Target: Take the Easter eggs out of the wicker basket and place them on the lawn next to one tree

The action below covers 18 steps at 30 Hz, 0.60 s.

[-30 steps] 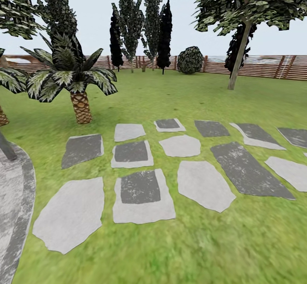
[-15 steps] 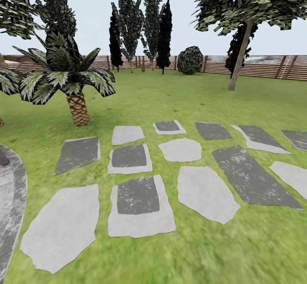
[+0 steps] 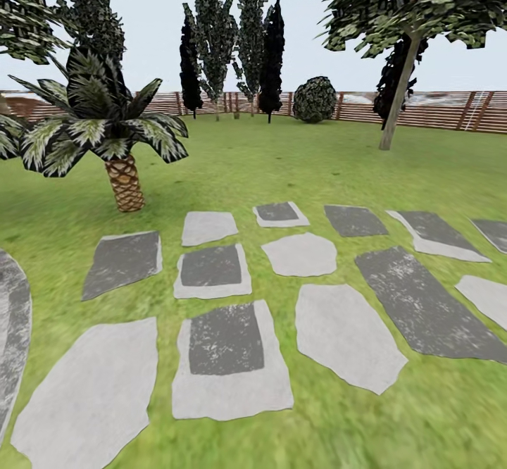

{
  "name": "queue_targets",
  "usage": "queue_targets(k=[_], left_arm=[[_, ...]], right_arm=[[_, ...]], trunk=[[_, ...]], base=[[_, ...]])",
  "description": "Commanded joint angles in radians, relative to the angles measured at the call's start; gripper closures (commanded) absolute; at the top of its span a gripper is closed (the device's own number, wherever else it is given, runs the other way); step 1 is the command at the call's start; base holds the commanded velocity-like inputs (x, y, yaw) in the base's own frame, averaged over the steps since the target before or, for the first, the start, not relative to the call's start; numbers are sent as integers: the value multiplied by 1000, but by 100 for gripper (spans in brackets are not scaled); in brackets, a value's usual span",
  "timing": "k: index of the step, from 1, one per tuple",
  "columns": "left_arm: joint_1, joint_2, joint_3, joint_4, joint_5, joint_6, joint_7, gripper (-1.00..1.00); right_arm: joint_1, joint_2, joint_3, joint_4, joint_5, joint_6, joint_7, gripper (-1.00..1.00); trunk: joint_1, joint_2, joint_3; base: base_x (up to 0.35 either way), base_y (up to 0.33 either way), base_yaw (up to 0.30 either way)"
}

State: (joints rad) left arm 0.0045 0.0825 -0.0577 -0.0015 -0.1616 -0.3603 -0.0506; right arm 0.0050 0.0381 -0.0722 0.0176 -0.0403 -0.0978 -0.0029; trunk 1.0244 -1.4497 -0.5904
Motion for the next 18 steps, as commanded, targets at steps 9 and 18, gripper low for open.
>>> queue_targets(k=[9,18], left_arm=[[0,0,-5,0,-3,-3,0,-100],[0,0,-5,0,-2,-3,0,-100]], right_arm=[[0,0,-6,2,-4,-6,0,-100],[0,0,-6,2,-4,-6,0,-100]], trunk=[[1,0,0],[1,0,0]], base=[[318,0,0],[330,33,0]])
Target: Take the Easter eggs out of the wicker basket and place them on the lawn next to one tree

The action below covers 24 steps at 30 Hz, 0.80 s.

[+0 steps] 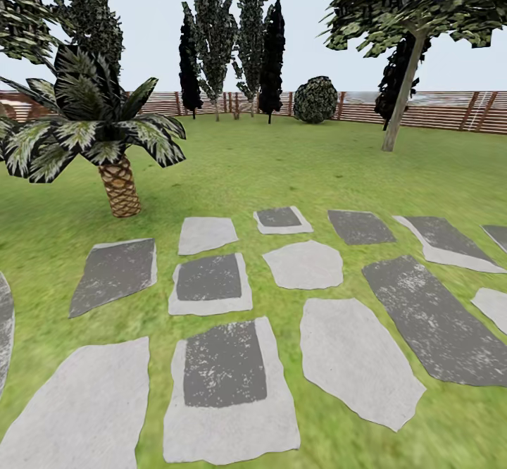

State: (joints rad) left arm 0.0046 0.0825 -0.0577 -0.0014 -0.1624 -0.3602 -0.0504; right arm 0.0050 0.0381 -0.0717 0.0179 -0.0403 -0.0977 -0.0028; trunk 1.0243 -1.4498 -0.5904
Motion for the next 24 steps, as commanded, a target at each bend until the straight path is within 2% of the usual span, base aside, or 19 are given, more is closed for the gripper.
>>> queue_targets(k=[1,24], left_arm=[[0,0,-5,0,-1,-3,0,-100],[0,-2,-4,0,0,-4,23,-100]], right_arm=[[0,0,-7,2,-4,-7,0,-100],[0,0,-7,2,-4,-7,0,-100]], trunk=[[1,0,0],[1,0,0]], base=[[321,129,0],[293,122,0]])
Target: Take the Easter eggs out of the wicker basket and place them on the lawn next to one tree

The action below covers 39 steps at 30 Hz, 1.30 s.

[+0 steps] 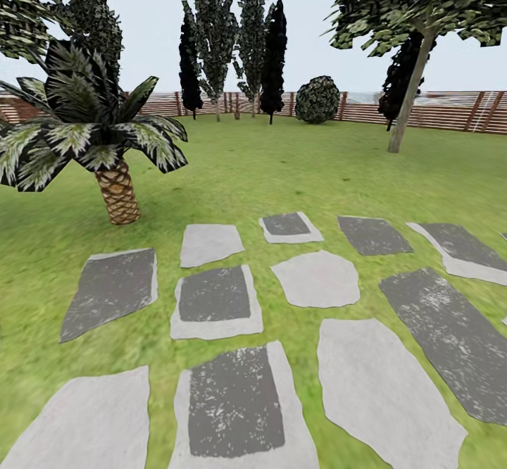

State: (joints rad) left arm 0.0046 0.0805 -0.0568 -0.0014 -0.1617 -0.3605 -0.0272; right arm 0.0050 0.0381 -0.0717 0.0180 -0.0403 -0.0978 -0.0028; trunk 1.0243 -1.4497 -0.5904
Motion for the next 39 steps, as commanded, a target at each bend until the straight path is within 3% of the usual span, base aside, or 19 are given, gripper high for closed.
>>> queue_targets(k=[1,19,39], left_arm=[[0,0,-5,0,-1,-3,1,-100],[0,-2,-5,0,-4,0,25,-100],[0,-7,-5,0,-7,3,42,-100]], right_arm=[[0,0,-7,2,-4,-7,0,-100],[0,0,-7,2,-4,-7,0,-100],[0,0,-7,2,-4,-7,-1,-100]], trunk=[[1,0,0],[1,0,0],[-76,140,62]], base=[[333,47,0],[341,7,0],[343,0,0]])
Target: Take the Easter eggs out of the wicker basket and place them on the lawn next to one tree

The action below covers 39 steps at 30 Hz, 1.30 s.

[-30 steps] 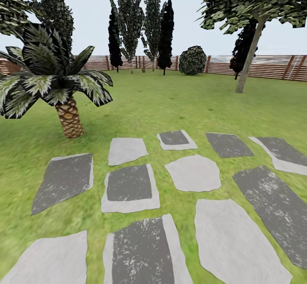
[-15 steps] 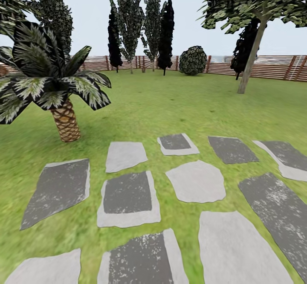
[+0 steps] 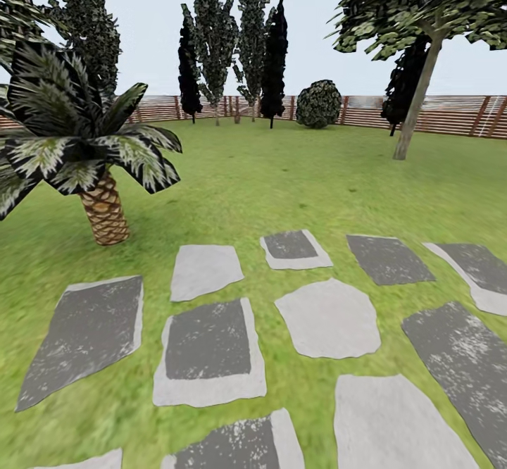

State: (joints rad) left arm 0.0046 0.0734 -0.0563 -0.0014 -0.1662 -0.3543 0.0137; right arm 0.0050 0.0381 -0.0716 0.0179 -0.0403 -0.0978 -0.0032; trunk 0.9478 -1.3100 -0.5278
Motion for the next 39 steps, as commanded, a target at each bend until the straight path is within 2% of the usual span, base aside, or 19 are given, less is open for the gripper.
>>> queue_targets(k=[1,3,19,39], left_arm=[[0,0,-5,0,-2,-3,1,-100],[0,0,-5,0,-2,-3,2,-100],[0,0,-5,0,-1,-4,2,-100],[0,0,-5,0,-1,-3,2,-100]], right_arm=[[0,0,-7,2,-4,-7,0,-100],[0,0,-7,1,-4,-7,0,-100],[0,0,-7,1,-4,-7,0,-100],[0,0,-7,2,-4,-7,0,-100]], trunk=[[-3,7,3],[-11,21,9],[-11,21,9],[-88,161,72]], base=[[343,0,0],[343,0,0],[343,0,0],[343,0,0]])
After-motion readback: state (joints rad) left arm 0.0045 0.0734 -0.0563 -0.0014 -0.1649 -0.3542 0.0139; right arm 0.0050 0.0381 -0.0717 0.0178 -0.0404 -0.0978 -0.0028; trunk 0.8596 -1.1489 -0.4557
